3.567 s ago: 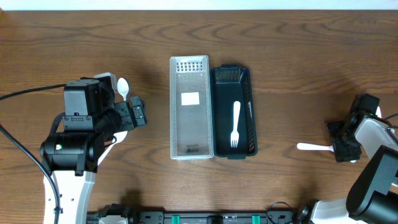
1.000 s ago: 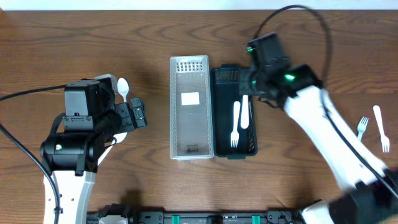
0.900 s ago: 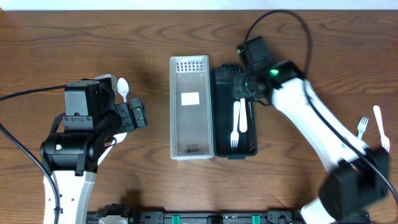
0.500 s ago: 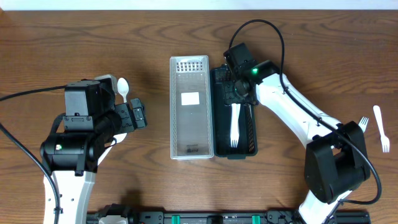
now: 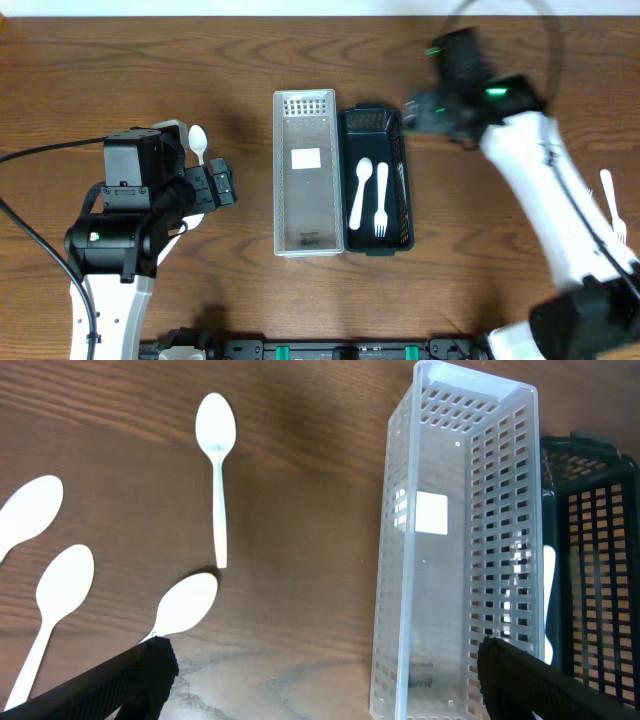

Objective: Pack container
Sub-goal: 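Move the right gripper back to the remaining white forks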

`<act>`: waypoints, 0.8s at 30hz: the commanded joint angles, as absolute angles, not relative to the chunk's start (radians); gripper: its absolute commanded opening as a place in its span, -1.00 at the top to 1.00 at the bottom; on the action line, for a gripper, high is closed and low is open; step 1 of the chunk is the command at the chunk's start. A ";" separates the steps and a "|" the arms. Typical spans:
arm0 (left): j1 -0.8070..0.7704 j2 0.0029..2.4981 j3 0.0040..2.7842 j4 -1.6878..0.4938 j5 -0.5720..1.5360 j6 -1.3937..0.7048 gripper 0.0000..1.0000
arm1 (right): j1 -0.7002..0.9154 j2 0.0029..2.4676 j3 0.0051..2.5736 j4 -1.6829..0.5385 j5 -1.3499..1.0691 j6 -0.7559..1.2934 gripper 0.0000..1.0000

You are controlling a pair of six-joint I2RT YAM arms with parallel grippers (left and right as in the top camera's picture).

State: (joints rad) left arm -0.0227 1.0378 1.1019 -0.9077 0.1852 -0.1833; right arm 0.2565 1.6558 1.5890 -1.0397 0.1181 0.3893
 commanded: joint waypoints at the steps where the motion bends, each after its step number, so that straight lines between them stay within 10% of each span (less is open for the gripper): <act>1: -0.025 1.038 1.121 -0.905 0.194 -0.185 -0.96 | 0.099 1.596 1.603 -1.086 0.184 0.456 -0.84; 24: -0.025 1.038 1.121 -0.904 0.194 -0.185 -0.96 | -0.619 1.624 1.082 -0.741 0.014 0.133 -0.98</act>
State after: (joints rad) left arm -0.0227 1.0378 1.1019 -0.9047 0.1848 -0.1833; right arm -0.5957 1.6169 1.1103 -0.7620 0.0334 0.1986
